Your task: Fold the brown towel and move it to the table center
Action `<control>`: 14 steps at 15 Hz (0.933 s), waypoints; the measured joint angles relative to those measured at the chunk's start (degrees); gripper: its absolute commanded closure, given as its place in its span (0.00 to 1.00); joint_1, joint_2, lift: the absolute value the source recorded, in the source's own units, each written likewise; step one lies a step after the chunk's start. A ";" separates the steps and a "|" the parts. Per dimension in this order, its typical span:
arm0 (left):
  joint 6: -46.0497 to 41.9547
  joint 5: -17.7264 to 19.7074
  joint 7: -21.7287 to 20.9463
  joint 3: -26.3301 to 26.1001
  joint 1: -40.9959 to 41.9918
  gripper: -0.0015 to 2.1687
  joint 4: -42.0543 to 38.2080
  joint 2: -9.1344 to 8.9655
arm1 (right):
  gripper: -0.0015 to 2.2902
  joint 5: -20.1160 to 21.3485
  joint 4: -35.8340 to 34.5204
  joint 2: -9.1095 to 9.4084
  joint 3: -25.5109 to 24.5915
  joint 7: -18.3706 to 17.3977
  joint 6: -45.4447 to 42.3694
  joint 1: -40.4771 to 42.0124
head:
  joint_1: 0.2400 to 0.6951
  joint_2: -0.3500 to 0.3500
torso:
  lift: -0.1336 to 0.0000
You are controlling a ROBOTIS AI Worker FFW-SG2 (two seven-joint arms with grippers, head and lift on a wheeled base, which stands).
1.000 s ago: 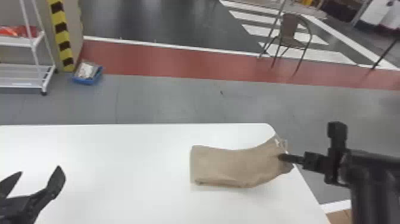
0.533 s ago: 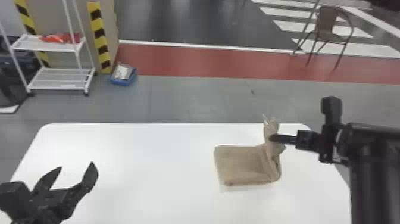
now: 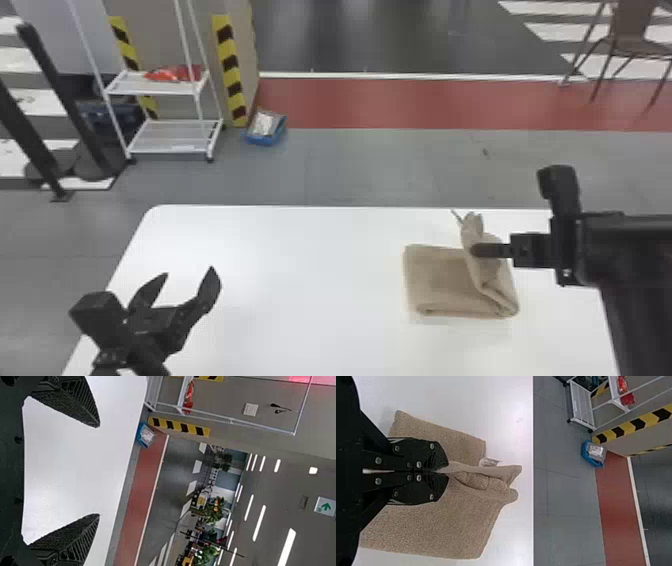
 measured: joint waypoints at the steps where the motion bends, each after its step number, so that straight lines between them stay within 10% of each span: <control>1: -0.02 0.01 -0.13 -0.01 -0.08 0.04 0.16 0.00 | 0.64 0.55 0.42 0.50 1.31 -0.55 -0.72 0.06 | 1.00 0.52 | 1.00; 14: -0.06 0.32 -0.60 0.46 -0.11 0.04 0.74 0.00 | 0.58 8.95 7.88 3.13 15.20 -2.13 -6.41 0.37 | 1.00 0.66 | 1.00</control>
